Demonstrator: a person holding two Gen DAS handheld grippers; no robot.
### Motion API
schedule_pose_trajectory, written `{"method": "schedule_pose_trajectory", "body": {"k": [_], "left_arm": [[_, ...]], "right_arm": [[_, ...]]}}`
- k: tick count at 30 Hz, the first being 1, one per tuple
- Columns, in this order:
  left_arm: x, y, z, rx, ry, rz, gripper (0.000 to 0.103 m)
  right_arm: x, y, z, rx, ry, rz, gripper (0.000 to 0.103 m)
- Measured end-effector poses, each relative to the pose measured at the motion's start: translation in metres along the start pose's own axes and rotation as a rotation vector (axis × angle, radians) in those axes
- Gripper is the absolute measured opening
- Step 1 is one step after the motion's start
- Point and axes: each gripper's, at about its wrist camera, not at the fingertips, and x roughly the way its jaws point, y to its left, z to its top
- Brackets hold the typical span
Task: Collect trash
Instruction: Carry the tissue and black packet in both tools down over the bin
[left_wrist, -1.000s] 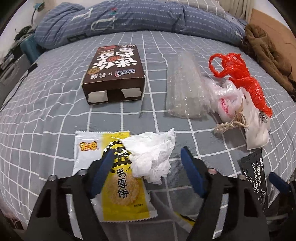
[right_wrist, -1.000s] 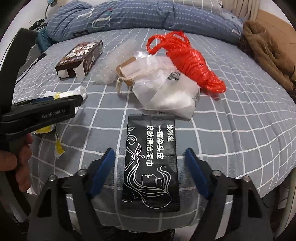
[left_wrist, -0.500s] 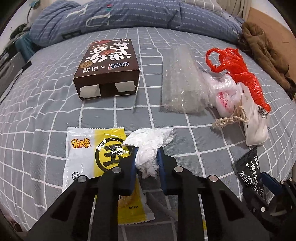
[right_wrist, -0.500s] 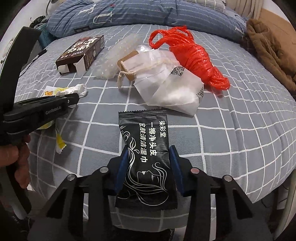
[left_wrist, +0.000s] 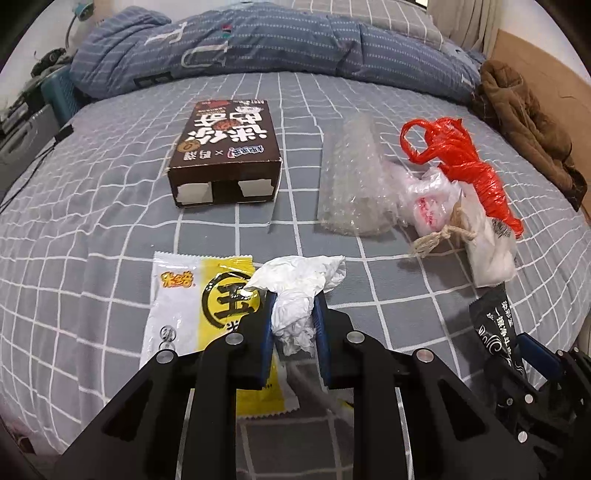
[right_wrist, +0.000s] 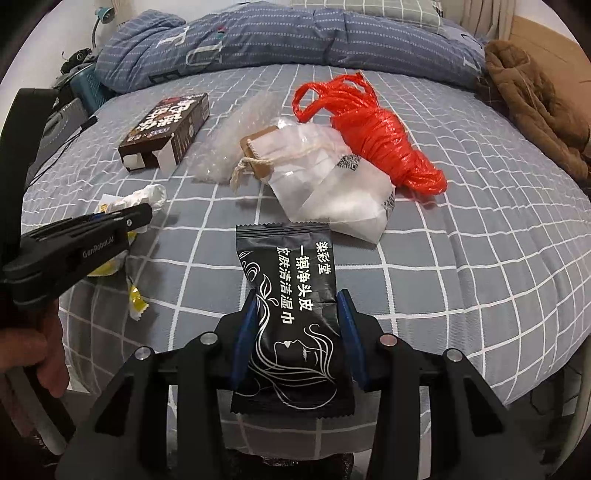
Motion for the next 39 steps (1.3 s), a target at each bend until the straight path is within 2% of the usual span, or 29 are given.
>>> {"method": "schedule_pose_trajectory", "body": {"k": [3,10,15,31,39], "left_arm": [[-0.01,0.002,-0.004,-0.021,-0.004,-0.025,0.019],[-0.03,-0.004,-0.014,-0.025,-0.029,-0.013,0.019],[-0.041,-0.005,-0.025,-0.055,-0.032,-0.039,0.019],[-0.07,-0.019,-0.051,-0.048,-0.067,-0.04,0.019],[-0.084,-0.024,-0.074,-0.016,-0.068,-0.047,0.019]], "right_arm": [[-0.006,0.002,0.001,-0.01,-0.013,0.006,0.041],[-0.018,0.009,0.0,-0.026,-0.042,0.017,0.041],[-0.028,0.008,-0.003,-0.042,-0.064,0.011,0.041],[-0.064,0.005,-0.021,-0.069,-0.128,0.004,0.041],[-0.077,0.004,-0.033,-0.053,-0.142,0.01,0.041]]}}
